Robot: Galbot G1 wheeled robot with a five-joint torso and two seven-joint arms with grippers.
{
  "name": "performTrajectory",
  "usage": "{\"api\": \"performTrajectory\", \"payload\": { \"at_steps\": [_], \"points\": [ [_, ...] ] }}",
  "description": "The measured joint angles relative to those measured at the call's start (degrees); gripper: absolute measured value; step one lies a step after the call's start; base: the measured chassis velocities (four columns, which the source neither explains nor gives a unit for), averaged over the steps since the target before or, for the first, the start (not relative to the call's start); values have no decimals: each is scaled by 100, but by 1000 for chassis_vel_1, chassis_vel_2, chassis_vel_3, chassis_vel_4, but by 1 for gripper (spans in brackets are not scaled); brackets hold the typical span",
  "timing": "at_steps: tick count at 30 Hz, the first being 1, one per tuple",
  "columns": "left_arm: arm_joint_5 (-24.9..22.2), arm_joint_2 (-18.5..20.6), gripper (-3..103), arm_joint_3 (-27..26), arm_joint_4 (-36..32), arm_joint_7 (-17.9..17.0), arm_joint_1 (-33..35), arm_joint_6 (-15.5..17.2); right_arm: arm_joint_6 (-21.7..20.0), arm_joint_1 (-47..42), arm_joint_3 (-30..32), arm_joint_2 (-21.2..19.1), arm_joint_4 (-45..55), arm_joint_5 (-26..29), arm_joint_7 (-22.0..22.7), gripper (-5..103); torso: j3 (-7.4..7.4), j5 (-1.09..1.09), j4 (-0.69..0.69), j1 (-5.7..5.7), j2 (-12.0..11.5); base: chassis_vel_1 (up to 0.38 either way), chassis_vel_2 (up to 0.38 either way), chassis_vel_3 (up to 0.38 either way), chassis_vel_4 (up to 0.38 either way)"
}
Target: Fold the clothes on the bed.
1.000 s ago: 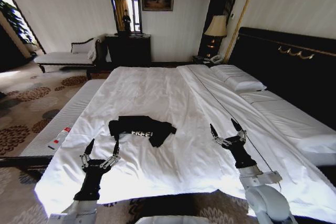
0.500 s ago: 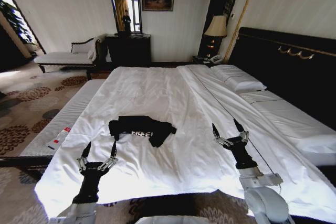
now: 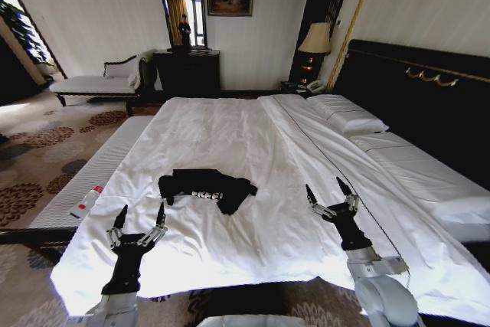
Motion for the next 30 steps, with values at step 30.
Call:
{"api": "performTrajectory", "payload": {
  "at_steps": [30],
  "points": [
    [29, -1, 100, -50, 52, -16, 62, -130, 74, -29, 0, 17, 23, -28, -32, 100, 0, 0, 0, 1, 0, 1, 11, 0, -9]
  ]
}}
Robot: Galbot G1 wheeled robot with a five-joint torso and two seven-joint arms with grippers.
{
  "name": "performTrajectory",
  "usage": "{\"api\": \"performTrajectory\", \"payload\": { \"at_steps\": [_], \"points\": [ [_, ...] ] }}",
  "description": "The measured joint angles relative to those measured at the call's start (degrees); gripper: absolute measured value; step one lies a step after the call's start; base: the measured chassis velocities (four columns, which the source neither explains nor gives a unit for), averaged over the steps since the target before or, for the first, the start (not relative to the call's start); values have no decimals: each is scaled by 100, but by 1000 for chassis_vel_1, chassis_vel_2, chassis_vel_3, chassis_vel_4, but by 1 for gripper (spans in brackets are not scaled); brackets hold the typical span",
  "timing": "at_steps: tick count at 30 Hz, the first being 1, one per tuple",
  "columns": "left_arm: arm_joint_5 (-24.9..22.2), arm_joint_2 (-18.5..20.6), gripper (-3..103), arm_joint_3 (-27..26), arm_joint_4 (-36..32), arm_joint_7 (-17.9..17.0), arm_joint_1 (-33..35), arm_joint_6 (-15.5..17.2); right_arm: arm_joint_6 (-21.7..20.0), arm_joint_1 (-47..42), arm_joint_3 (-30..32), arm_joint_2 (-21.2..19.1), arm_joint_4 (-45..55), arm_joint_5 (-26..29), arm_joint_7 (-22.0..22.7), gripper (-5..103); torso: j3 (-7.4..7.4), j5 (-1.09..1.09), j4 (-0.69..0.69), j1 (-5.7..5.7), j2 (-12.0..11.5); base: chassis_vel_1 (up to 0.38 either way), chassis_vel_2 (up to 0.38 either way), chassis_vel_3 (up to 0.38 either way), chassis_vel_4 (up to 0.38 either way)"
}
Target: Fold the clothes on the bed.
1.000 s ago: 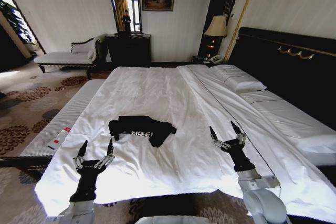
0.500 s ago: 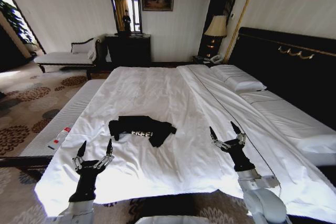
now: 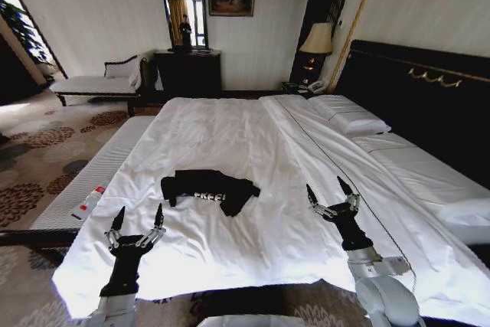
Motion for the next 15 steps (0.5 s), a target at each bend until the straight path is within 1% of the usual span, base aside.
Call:
{"api": "performTrajectory", "payload": {
  "at_steps": [8, 12, 15],
  "points": [
    [-5, 16, 100, -37, 5, -3, -9, -2, 41, -16, 5, 7, 3, -7, -69, 100, 0, 0, 0, -1, 0, 0, 0, 0, 0],
    [-12, 26, 100, -50, -4, -3, -12, 5, 49, -15, 4, 9, 3, -9, -75, 100, 0, 1, 0, -1, 0, 25, 65, -34, -85],
    [-15, 36, 100, -60, -12, -4, -17, 21, 51, -14, 4, 9, 3, -9, -77, 100, 0, 1, 0, 0, 0, 65, 148, -70, -155]
  ]
}}
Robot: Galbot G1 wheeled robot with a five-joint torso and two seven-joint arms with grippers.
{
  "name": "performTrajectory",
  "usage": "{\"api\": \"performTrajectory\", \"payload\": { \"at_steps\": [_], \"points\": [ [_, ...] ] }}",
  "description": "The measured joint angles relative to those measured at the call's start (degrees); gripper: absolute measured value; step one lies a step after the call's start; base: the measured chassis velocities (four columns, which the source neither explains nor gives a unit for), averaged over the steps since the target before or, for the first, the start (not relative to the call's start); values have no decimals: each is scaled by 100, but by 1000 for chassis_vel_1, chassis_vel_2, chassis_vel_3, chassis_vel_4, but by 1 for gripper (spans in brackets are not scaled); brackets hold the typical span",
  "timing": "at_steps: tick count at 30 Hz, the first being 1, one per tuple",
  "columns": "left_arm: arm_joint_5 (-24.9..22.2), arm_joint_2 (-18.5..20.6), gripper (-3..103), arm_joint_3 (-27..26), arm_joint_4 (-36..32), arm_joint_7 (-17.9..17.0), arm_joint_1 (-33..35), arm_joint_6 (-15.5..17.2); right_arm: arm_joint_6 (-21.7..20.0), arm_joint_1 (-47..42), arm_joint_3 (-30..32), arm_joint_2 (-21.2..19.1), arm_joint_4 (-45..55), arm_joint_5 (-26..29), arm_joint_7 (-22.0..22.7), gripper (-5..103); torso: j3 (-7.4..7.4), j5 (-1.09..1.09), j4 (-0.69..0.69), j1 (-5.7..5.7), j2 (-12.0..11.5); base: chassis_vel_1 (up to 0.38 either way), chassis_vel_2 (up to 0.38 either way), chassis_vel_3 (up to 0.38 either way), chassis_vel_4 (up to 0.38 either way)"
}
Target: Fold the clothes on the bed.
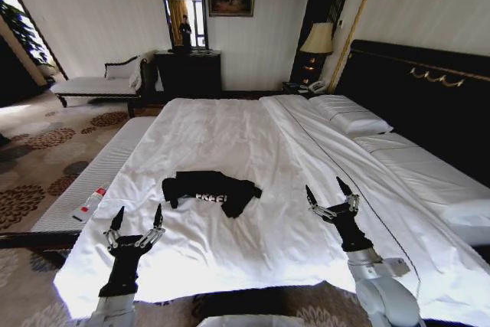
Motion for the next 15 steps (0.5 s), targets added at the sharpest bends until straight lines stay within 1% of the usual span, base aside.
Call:
{"api": "performTrajectory", "payload": {
  "at_steps": [9, 13, 15],
  "points": [
    [5, 22, 100, -16, -27, -5, -27, 67, 82, 18, 5, 2, -42, 9, -26, 100, 0, -3, 1, 1, 0, 122, 200, -127, -195],
    [15, 22, 100, -27, -27, -14, -18, 67, 115, 26, -18, 17, -53, 11, -35, 100, -1, -5, 0, -1, 0, 71, 70, -57, -67],
    [17, 16, 100, -28, -23, -14, -16, 65, 140, 33, -38, 23, -71, 13, -38, 100, -1, -1, 0, -2, 1, 0, 0, 0, 0]
  ]
}}
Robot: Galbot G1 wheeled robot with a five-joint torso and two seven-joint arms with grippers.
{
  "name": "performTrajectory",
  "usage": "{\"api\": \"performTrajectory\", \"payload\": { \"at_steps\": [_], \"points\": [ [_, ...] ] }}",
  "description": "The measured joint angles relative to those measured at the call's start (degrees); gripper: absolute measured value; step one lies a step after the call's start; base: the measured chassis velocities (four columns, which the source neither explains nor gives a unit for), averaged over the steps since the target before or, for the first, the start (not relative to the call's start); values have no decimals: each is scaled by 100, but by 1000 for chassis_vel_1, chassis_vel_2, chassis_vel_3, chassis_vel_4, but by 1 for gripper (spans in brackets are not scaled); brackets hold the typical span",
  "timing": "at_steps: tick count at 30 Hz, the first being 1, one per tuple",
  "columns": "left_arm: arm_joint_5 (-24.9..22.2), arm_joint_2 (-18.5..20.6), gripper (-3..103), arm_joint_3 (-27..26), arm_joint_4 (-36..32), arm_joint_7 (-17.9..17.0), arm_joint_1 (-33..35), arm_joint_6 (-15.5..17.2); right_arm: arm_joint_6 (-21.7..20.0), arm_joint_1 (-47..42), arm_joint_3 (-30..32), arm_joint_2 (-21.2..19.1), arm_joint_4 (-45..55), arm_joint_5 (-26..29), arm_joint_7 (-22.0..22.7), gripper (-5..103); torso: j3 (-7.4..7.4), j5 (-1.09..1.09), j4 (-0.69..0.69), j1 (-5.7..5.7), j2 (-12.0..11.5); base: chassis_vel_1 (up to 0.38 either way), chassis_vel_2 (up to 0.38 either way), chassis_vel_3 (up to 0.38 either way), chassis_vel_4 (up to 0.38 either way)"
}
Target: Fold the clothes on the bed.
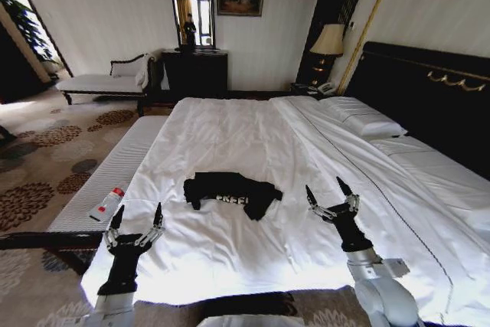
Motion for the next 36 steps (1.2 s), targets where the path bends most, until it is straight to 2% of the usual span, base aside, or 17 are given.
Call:
{"api": "performTrajectory", "payload": {
  "at_steps": [3, 12, 15, 16, 18, 19, 20, 23, 24, 26, 27, 28, 29, 31, 32, 34, 36],
  "points": [
    [13, -15, 100, 11, 17, 2, 4, -16, 40, 9, -18, 1, -25, 14, -8, 100, 1, 5, 0, 0, -1, -8, -54, 29, 22],
    [64, -57, 100, 45, 144, 4, -19, -59, 216, 67, -54, -12, -153, 63, -73, 100, 1, -3, 1, 1, 0, -9, -5, 13, 5],
    [66, -57, 100, -8, 218, -28, -128, 58, 246, 92, -68, -17, -215, 63, -73, 100, 1, -2, 2, 1, -1, 0, 0, 0, 0],
    [57, -44, 100, -67, 238, -86, -215, 214, 263, 106, -80, -20, -245, 62, -72, 100, 0, -1, 0, 0, 0, 0, 0, 0, 0],
    [-20, 57, 100, -196, 239, -388, -480, 747, 292, 135, -105, -28, -307, 59, -60, 100, 0, 1, 1, 1, 0, 0, 0, 0, 0],
    [-81, 141, 100, -243, 209, -620, -652, 1119, 312, 152, -121, -33, -340, 58, -55, 100, 1, 2, 0, 1, -1, 0, 0, 0, 0],
    [-81, 141, 100, -243, 209, -620, -652, 1119, 312, 152, -121, -33, -340, 58, -55, 100, 1, 2, 0, 1, -1, 0, 0, 0, 0],
    [-680, 705, 100, -328, 54, -1341, -1215, 2760, 408, 212, -193, -39, -491, 43, -52, 100, 1, -1, 0, 2, -1, 0, 0, 0, 0],
    [-680, 705, 100, -328, 54, -1341, -1215, 2760, 408, 212, -193, -39, -491, 43, -52, 100, 1, -1, 0, 2, -1, 0, 0, 0, 0],
    [-1294, 1152, 100, -357, 68, -1496, -1587, 3448, 457, 243, -245, -41, -597, 41, -52, 100, 1, -1, 1, 2, -1, 0, 0, 0, 0],
    [-1469, 1355, 100, -381, 151, -1530, -1793, 3675, 474, 259, -267, -45, -637, 41, -52, 100, 1, -1, 1, 2, -1, 0, 0, 0, 0],
    [-1469, 1355, 100, -381, 151, -1530, -1793, 3675, 474, 259, -267, -45, -637, 41, -52, 100, 1, -1, 1, 2, -1, 0, 0, 0, 0],
    [-1589, 1642, 100, -404, 335, -1541, -2103, 3909, 489, 290, -291, -56, -691, 45, -52, 100, 1, -1, -2, 2, -1, 0, 0, 0, 0],
    [-1765, 2041, 100, -388, 647, -1540, -2447, 4135, 499, 353, -320, -73, -778, 56, -51, 100, 1, -1, -2, 2, -1, 0, 0, 0, 0],
    [-1765, 2041, 100, -388, 647, -1540, -2447, 4135, 499, 353, -320, -73, -778, 56, -51, 100, 1, -1, -2, 2, -1, 0, 0, 0, 0],
    [-2221, 2416, 100, -309, 990, -1492, -2732, 4362, 507, 436, -361, -91, -882, 69, -39, 100, 2, -2, 1, 3, -1, 0, 0, 0, 0],
    [-2769, 2706, 100, -264, 1285, -1260, -2925, 4699, 530, 495, -403, -99, -990, 73, -31, 100, 2, -2, 1, 3, -1, 0, 0, 0, 0]
  ]
}}
